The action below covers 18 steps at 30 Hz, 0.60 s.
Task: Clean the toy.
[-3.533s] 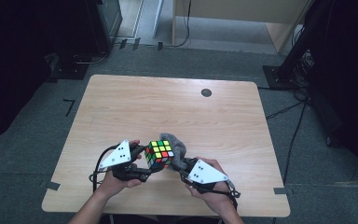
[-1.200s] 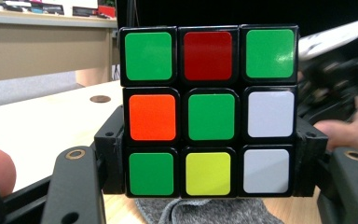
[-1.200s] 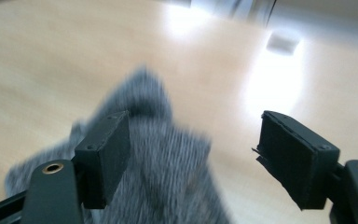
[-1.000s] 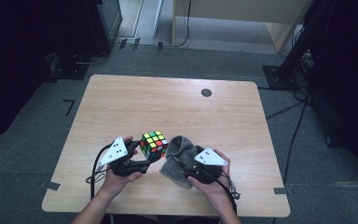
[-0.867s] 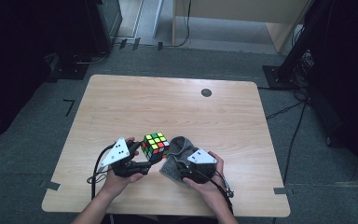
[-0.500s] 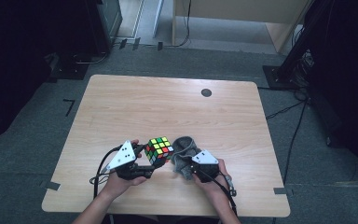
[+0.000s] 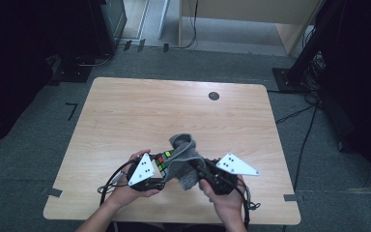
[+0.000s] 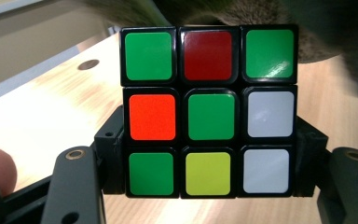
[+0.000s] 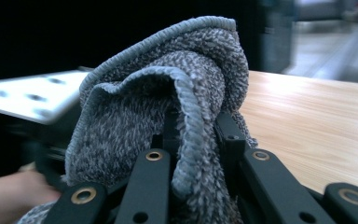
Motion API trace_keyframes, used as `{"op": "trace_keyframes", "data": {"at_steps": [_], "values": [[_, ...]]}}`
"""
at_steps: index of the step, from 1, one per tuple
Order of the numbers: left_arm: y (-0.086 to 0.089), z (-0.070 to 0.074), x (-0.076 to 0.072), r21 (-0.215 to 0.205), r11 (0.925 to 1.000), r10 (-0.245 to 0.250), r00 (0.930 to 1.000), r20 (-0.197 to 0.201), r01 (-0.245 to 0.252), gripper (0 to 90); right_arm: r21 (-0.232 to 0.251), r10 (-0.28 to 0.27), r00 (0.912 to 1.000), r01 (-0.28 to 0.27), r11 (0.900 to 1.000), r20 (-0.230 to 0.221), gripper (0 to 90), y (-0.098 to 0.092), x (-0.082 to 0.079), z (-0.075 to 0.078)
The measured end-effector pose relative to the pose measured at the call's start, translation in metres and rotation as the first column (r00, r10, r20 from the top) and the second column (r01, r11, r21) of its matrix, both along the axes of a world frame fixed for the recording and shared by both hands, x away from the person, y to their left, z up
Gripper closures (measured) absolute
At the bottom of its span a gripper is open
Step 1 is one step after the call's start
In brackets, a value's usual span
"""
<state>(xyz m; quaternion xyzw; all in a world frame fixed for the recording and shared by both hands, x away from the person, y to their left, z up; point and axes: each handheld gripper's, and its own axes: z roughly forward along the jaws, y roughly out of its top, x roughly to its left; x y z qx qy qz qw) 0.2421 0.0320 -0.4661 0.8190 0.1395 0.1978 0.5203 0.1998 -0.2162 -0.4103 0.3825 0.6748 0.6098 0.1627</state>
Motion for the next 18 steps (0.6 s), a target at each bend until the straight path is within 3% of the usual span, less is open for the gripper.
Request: {"op": "trace_keyframes", "data": {"at_steps": [3, 4, 6, 9, 13, 16, 18], "values": [[-0.006, 0.003, -0.007, 0.012, 0.9999, -0.010, 0.9994, 0.032, 0.010, 33.8, -0.024, 0.058, 0.9982, -0.058, 0.998, -0.014, 79.0, 0.019, -0.005, -0.001], [-0.007, 0.005, -0.009, 0.036, 0.9994, 0.004, 0.9989, 0.047, -0.005, 33.8, -0.028, 0.050, 0.9986, -0.050, 0.998, -0.019, 78.9, 0.020, -0.004, -0.005], [-0.007, 0.005, -0.010, 0.046, 0.9989, 0.005, 0.9982, 0.060, -0.008, 33.8, -0.005, 0.020, 0.9991, -0.020, 1.000, -0.038, 78.9, 0.016, 0.001, -0.013], [-0.004, 0.006, -0.008, 0.020, 0.9998, -0.010, 0.9990, 0.043, 0.009, 33.8, -0.050, -0.042, 0.9963, 0.038, 0.998, -0.075, 78.8, 0.007, 0.007, -0.020], [-0.004, 0.006, -0.007, 0.018, 0.9998, -0.004, 0.9991, 0.041, 0.003, 33.9, -0.029, -0.013, 0.9986, 0.012, 1.000, -0.050, 77.7, 0.010, 0.002, -0.010], [-0.006, 0.006, -0.008, 0.059, 0.9981, 0.012, 0.9978, 0.065, -0.016, 33.9, -0.103, -0.008, 1.0000, 0.008, 0.995, -0.002, 75.4, 0.024, -0.005, -0.004], [-0.009, 0.006, -0.009, 0.092, 0.9949, 0.033, 0.9965, 0.077, -0.040, 33.9, -0.183, -0.057, 0.9980, 0.061, 0.981, 0.027, 73.1, 0.029, -0.006, -0.008]]}}
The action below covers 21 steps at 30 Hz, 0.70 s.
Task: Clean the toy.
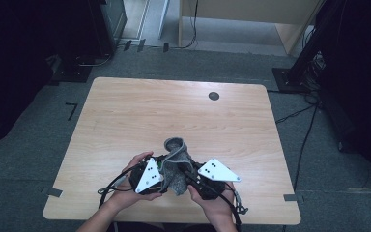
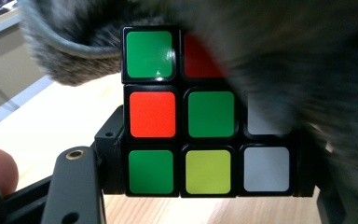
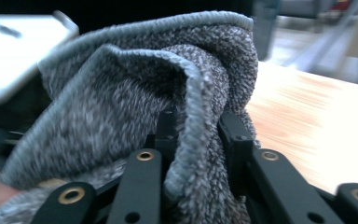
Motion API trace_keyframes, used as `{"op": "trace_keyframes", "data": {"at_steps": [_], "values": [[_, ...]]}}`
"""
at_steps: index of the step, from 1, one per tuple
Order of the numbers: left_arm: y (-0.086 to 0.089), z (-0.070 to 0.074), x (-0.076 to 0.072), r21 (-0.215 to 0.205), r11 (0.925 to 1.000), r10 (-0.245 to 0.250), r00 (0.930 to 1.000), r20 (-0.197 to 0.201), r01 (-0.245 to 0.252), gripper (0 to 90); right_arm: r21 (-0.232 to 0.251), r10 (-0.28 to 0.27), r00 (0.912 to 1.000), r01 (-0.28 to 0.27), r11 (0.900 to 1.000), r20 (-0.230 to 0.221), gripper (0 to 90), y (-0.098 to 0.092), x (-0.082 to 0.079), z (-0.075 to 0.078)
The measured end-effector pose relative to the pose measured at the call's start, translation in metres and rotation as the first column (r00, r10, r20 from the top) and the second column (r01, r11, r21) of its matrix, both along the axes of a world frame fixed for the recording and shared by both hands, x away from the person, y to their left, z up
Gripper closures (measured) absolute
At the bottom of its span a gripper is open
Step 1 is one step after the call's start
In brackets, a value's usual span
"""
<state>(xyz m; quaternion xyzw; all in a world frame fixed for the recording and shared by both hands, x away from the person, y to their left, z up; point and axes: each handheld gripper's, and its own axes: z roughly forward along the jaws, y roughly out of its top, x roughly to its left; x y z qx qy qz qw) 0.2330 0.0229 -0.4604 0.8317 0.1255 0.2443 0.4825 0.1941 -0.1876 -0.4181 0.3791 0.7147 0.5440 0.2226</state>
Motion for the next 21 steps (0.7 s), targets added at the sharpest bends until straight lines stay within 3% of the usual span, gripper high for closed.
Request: {"op": "trace_keyframes", "data": {"at_steps": [4, 7, 8, 9, 11, 14, 17, 21], "values": [[-0.008, -0.002, -0.003, 0.085, 0.9957, 0.035, 0.9990, 0.029, -0.038, 33.8, -0.039, -0.079, 0.9962, 0.078, 0.996, -0.037, 59.1, 0.002, 0.003, -0.006], [-0.009, -0.002, -0.003, 0.085, 0.9953, 0.044, 0.9985, 0.034, -0.047, 33.8, -0.012, -0.077, 0.9954, 0.076, 0.997, -0.057, 45.0, 0.004, 0.002, -0.003], [-0.009, -0.001, -0.003, 0.078, 0.9957, 0.047, 0.9983, 0.034, -0.050, 33.8, 0.022, -0.049, 0.9939, 0.051, 0.998, -0.099, 39.4, 0.005, 0.003, -0.002], [-0.009, -0.001, -0.003, 0.072, 0.9961, 0.048, 0.9983, 0.033, -0.050, 33.8, 0.020, -0.041, 0.9927, 0.043, 0.999, -0.113, 36.9, 0.007, 0.004, -0.003], [-0.009, 0.000, -0.006, 0.080, 0.9960, 0.037, 0.9978, 0.056, -0.041, 33.9, -0.048, -0.076, 0.9925, 0.071, 0.996, -0.096, 31.8, 0.013, 0.003, -0.006], [-0.012, -0.002, -0.009, 0.102, 0.9939, 0.034, 0.9959, 0.084, -0.042, 33.8, -0.064, -0.098, 0.9873, 0.091, 0.994, -0.125, 23.7, 0.019, 0.005, -0.012], [-0.011, -0.001, -0.008, 0.085, 0.9956, 0.033, 0.9963, 0.079, -0.040, 33.9, -0.071, -0.109, 0.9868, 0.101, 0.992, -0.120, 25.3, 0.019, 0.004, -0.011], [-0.006, 0.002, -0.006, 0.049, 0.9982, 0.031, 0.9974, 0.064, -0.034, 33.9, 0.053, -0.069, 0.9886, 0.077, 0.996, -0.133, 43.5, 0.007, 0.005, -0.007]]}}
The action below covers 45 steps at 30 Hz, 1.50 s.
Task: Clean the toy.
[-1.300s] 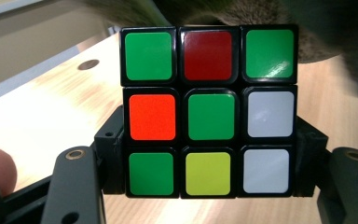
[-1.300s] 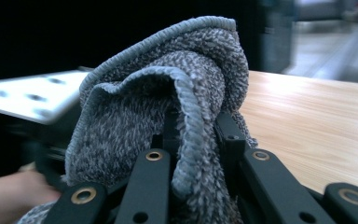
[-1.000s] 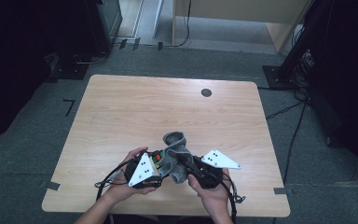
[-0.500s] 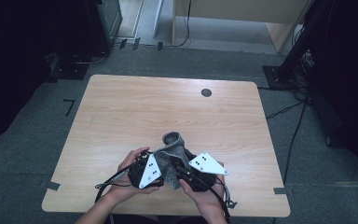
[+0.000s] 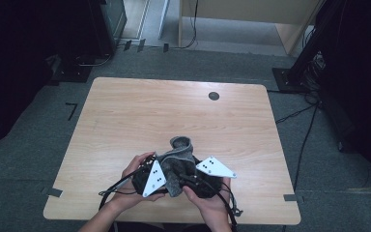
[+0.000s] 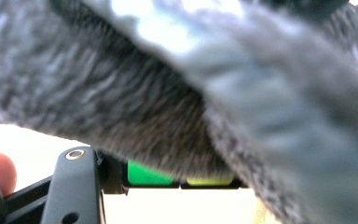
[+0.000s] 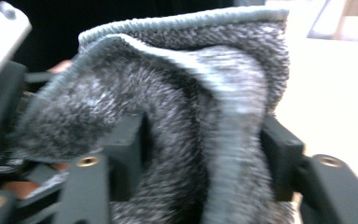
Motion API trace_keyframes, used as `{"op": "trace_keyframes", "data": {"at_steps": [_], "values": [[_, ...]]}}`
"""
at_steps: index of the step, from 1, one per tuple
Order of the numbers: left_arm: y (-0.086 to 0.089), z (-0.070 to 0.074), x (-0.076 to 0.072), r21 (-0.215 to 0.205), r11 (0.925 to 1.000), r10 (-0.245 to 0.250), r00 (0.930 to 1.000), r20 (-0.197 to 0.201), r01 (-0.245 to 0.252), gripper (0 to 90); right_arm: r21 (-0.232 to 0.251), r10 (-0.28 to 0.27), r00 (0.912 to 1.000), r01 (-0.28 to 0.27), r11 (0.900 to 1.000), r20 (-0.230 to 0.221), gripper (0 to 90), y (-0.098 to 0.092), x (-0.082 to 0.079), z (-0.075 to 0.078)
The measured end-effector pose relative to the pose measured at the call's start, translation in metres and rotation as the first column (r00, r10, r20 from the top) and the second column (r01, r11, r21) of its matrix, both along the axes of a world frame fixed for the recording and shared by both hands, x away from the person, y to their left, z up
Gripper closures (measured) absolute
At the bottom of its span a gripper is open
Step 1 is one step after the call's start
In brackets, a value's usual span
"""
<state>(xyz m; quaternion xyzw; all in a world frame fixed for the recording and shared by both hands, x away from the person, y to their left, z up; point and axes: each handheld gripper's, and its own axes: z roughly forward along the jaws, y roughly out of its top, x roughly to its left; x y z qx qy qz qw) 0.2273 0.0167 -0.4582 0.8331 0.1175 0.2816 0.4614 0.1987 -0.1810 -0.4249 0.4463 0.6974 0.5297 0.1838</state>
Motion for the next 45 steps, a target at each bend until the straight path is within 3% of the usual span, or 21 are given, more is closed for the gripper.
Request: {"op": "trace_keyframes", "data": {"at_steps": [2, 6, 8, 10, 11, 13, 15, 17, 20, 22, 23, 25, 27, 29, 32, 33, 36, 40, 42, 43, 45], "values": [[0.000, -0.001, 0.001, 0.006, 1.0000, 0.005, 1.0000, -0.002, -0.005, 33.8, 0.049, 0.007, 0.9999, -0.008, 0.999, 0.007, 55.0, -0.002, -0.002, 0.000], [0.003, -0.001, 0.002, -0.014, 0.9999, -0.004, 1.0000, -0.009, 0.004, 33.9, 0.065, 0.003, 0.9991, -0.005, 0.998, 0.043, 68.8, -0.003, -0.007, 0.002], [0.007, 0.002, 0.003, -0.056, 0.9980, -0.030, 0.9993, -0.021, 0.029, 33.9, 0.115, -0.007, 0.9989, 0.002, 0.993, 0.046, 72.2, -0.011, -0.006, 0.005], [0.011, 0.005, 0.002, -0.122, 0.9910, -0.061, 0.9974, -0.037, 0.056, 33.9, 0.144, -0.027, 0.9986, 0.020, 0.989, 0.046, 72.9, -0.018, -0.004, 0.005], [0.012, 0.006, 0.002, -0.128, 0.9900, -0.063, 0.9972, -0.039, 0.058, 33.9, 0.156, -0.012, 0.9992, 0.006, 0.988, 0.037, 72.8, -0.020, -0.003, 0.003], [0.013, 0.006, 0.002, -0.125, 0.9906, -0.060, 0.9978, -0.030, 0.055, 33.9, 0.144, 0.005, 0.9988, -0.012, 0.990, 0.048, 72.8, -0.018, -0.002, 0.000], [0.015, 0.007, 0.003, -0.156, 0.9855, -0.074, 0.9962, -0.046, 0.066, 33.9, 0.109, -0.011, 0.9984, 0.005, 0.994, 0.055, 72.8, -0.017, 0.000, 0.000], [0.019, 0.009, 0.004, -0.194, 0.9779, -0.092, 0.9939, -0.061, 0.079, 33.9, 0.022, -0.059, 0.9960, 0.058, 0.998, 0.068, 72.9, -0.017, 0.002, -0.003], [0.021, 0.010, 0.006, -0.218, 0.9714, -0.111, 0.9915, -0.067, 0.094, 33.9, 0.075, -0.075, 0.9968, 0.073, 0.994, 0.027, 72.6, -0.029, 0.006, -0.005], [0.018, 0.009, 0.005, -0.191, 0.9766, -0.113, 0.9916, -0.062, 0.099, 33.9, 0.125, -0.031, 0.9971, 0.022, 0.992, 0.070, 72.1, -0.028, 0.000, 0.002], [0.018, 0.009, 0.004, -0.189, 0.9764, -0.118, 0.9913, -0.060, 0.104, 33.9, 0.124, 0.006, 0.9955, -0.018, 0.992, 0.095, 72.0, -0.023, -0.003, 0.006], [0.019, 0.011, 0.003, -0.207, 0.9720, -0.128, 0.9897, -0.065, 0.112, 33.9, 0.076, 0.010, 0.9937, -0.018, 0.997, 0.112, 72.5, -0.015, -0.005, 0.008], [0.025, 0.014, 0.004, -0.248, 0.9605, -0.149, 0.9863, -0.072, 0.126, 33.9, 0.067, -0.014, 0.9942, 0.007, 0.998, 0.106, 72.9, -0.017, -0.003, 0.006], [0.032, 0.018, 0.007, -0.327, 0.9347, -0.180, 0.9787, -0.098, 0.139, 33.9, 0.030, -0.072, 0.9951, 0.071, 0.997, 0.068, 73.1, -0.027, 0.005, 0.000], [0.038, 0.021, 0.013, -0.390, 0.9125, -0.185, 0.9748, -0.124, 0.123, 33.9, 0.101, -0.124, 0.9923, 0.123, 0.987, 0.006, 73.0, -0.045, 0.011, -0.008], [0.039, 0.021, 0.013, -0.395, 0.9104, -0.186, 0.9740, -0.129, 0.122, 33.9, 0.157, -0.108, 0.9942, 0.107, 0.982, -0.006, 73.0, -0.049, 0.013, -0.010], [0.038, 0.019, 0.015, -0.432, 0.8938, -0.203, 0.9673, -0.151, 0.120, 33.9, 0.244, -0.006, 1.0000, 0.007, 0.970, -0.007, 73.4, -0.041, 0.013, -0.011], [0.042, 0.022, 0.016, -0.493, 0.8618, -0.230, 0.9584, -0.168, 0.121, 33.9, 0.244, 0.114, 0.9932, -0.105, 0.964, -0.022, 75.0, -0.021, 0.011, -0.022], [0.045, 0.024, 0.018, -0.503, 0.8570, -0.226, 0.9595, -0.169, 0.113, 33.9, 0.199, 0.191, 0.9801, -0.176, 0.964, -0.056, 74.9, -0.012, 0.013, -0.031], [0.046, 0.025, 0.018, -0.502, 0.8576, -0.223, 0.9601, -0.169, 0.111, 33.9, 0.188, 0.198, 0.9784, -0.184, 0.965, -0.059, 74.9, -0.010, 0.013, -0.032], [0.047, 0.024, 0.018, -0.496, 0.8602, -0.228, 0.9596, -0.164, 0.120, 33.9, 0.199, 0.176, 0.9836, -0.165, 0.966, -0.038, 74.9, -0.011, 0.013, -0.028]]}}
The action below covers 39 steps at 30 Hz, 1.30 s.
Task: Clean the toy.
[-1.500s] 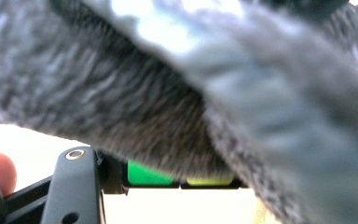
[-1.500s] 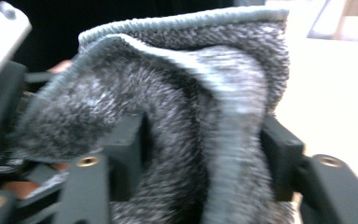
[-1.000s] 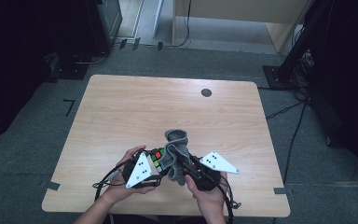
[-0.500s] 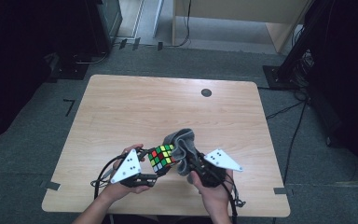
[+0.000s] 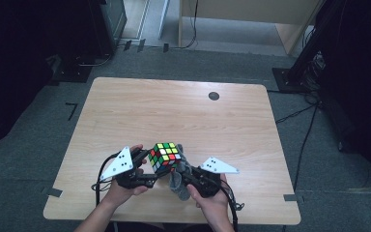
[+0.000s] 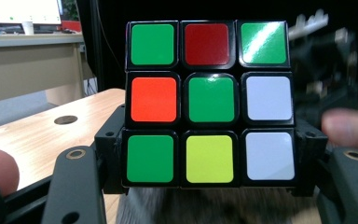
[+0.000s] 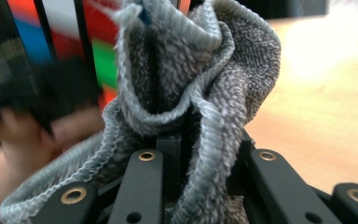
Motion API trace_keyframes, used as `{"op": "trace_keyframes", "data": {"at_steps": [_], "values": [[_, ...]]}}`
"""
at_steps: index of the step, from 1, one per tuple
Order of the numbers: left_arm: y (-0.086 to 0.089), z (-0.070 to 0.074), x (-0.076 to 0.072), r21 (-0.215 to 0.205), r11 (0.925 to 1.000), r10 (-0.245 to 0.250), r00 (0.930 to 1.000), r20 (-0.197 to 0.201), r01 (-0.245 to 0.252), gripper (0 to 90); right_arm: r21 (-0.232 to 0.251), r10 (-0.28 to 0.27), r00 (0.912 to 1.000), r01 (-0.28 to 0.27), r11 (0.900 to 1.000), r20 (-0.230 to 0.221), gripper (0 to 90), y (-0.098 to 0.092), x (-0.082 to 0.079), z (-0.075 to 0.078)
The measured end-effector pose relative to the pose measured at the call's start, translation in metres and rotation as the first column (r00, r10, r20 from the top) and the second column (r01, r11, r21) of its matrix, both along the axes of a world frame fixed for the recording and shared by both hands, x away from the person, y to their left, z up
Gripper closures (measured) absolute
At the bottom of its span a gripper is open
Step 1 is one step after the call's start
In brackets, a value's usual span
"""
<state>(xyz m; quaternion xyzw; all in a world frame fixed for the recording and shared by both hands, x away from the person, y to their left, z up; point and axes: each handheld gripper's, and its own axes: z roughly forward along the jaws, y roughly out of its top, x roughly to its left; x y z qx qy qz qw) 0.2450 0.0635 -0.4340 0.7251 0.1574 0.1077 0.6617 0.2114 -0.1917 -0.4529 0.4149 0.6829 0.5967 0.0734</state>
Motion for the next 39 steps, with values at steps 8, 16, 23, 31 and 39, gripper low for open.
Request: {"op": "trace_keyframes", "data": {"at_steps": [8, 16, 23, 31, 39], "values": [[0.000, 0.003, 0.001, -0.035, 0.9993, 0.009, 0.9997, -0.024, -0.010, 33.8, 0.032, -0.005, 0.9999, 0.004, 0.999, 0.015, 74.8, -0.001, -0.003, 0.002], [-0.006, -0.001, -0.001, -0.043, 0.9951, 0.088, 0.9955, -0.033, -0.090, 33.8, 0.014, 0.106, 0.9935, -0.107, 0.994, 0.041, 75.0, 0.029, -0.014, -0.002], [0.003, 0.001, 0.005, -0.067, 0.9827, 0.168, 0.9832, -0.071, -0.173, 33.9, -0.025, -0.024, 0.9968, 0.026, 0.999, 0.077, 74.6, 0.020, -0.014, 0.001], [-0.012, -0.006, 0.000, 0.019, 0.9872, 0.159, 0.9864, -0.042, -0.159, 33.8, -0.050, 0.068, 0.9927, -0.063, 0.997, 0.100, 74.0, 0.040, -0.023, -0.003], [0.007, -0.013, 0.020, 0.141, 0.9325, 0.342, 0.9385, -0.047, -0.333, 33.8, -0.116, -0.144, 0.9880, 0.150, 0.982, 0.054, 71.7, -0.005, -0.002, -0.007]]}}
